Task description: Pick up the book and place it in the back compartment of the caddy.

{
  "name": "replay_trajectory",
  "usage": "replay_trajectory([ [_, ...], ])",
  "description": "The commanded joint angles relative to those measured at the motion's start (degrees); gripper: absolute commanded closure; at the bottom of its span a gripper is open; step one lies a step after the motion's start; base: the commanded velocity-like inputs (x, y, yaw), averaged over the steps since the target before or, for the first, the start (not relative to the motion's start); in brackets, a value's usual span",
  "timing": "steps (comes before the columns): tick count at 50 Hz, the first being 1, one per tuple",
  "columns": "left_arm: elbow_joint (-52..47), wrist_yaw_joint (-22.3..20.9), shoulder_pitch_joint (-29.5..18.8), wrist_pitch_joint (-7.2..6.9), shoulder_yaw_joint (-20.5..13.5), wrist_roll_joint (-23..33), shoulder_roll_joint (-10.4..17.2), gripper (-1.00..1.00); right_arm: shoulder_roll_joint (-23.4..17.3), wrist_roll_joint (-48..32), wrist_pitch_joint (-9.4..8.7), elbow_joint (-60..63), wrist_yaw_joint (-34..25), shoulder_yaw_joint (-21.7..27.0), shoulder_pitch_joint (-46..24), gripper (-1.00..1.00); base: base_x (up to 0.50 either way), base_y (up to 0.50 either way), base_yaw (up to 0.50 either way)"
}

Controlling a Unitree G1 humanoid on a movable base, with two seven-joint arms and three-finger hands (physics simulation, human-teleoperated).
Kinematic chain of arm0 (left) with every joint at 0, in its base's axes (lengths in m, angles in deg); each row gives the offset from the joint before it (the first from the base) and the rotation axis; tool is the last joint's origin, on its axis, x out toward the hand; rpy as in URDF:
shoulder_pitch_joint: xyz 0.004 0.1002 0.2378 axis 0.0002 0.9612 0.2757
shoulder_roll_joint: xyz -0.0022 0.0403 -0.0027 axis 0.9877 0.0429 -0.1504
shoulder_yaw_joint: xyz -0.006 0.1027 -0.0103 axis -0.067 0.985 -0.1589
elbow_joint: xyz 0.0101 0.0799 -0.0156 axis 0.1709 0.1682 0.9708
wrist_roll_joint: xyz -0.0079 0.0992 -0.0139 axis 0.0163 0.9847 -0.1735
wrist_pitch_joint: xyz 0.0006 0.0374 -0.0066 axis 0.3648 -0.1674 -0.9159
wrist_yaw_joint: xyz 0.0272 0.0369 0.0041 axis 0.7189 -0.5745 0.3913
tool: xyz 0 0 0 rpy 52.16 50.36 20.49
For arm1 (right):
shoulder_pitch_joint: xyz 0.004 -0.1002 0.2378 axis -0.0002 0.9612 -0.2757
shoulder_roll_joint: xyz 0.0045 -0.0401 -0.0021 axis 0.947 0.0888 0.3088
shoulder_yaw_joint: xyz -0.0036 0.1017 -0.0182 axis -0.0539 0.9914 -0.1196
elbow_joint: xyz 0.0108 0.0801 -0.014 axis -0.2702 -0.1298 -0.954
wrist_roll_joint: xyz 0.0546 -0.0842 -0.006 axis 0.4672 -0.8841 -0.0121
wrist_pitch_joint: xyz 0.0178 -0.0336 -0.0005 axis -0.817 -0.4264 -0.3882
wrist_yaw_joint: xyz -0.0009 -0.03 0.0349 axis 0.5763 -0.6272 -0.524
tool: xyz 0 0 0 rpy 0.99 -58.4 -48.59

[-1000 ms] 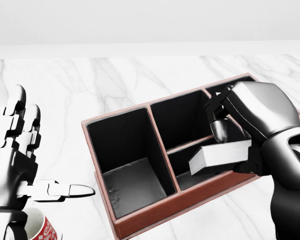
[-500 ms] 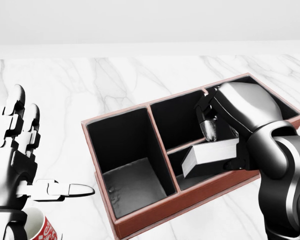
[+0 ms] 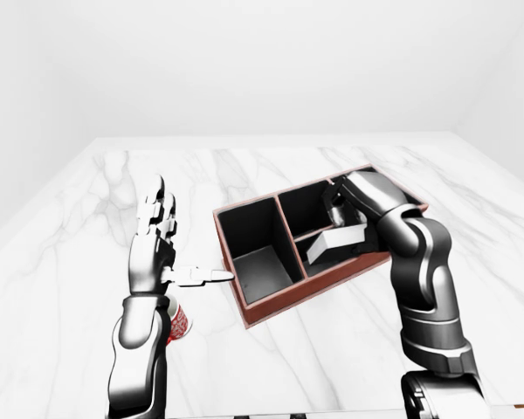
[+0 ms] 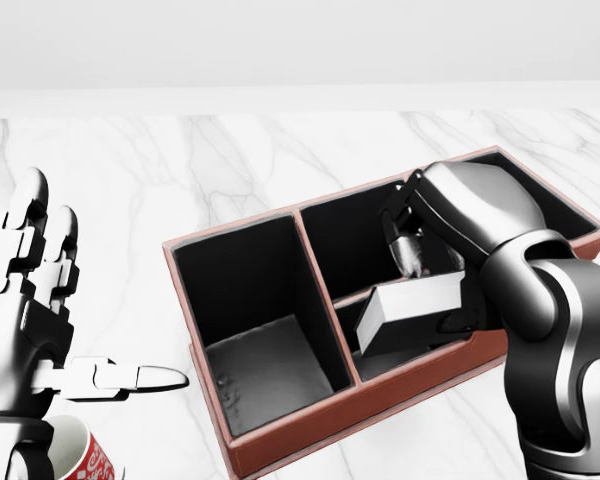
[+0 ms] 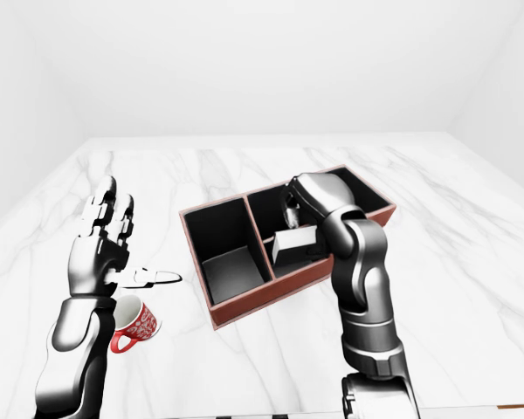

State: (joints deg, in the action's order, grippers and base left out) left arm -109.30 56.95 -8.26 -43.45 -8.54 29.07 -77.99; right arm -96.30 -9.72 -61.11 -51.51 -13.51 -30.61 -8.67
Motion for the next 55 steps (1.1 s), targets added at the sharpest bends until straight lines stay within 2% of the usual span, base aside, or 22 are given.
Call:
replay_trajectory([
  [1, 0.1, 0.1, -0.1, 0.00, 0.0, -0.1, 0.0, -1.00, 0.0, -0.6, 0.01, -1.9, 0.7, 0.2, -1.3, 1.00, 0.00, 0.00, 0.00],
  [32, 0.0, 0.2, -0.2, 0.00, -0.2, -0.2, 0.1, -1.00, -0.2, 0.2, 0.01, -8.8, 5.2, -0.4, -4.5, 1.00, 0.00, 0.00, 0.00],
  [42, 0.0, 0.3, -0.1, 0.00, 0.0, 0.0, 0.0, -1.00, -0.9, 1.0, 0.01, -14.1, 9.3, -0.3, -5.2, 1.00, 0.00, 0.00, 0.00],
  [55, -0.2, 0.4, -0.2, 0.00, 0.0, 0.0, 0.0, -1.00, -1.6, 1.3, 0.01, -17.4, 11.4, -0.2, -5.8, 1.00, 0.00, 0.00, 0.00],
])
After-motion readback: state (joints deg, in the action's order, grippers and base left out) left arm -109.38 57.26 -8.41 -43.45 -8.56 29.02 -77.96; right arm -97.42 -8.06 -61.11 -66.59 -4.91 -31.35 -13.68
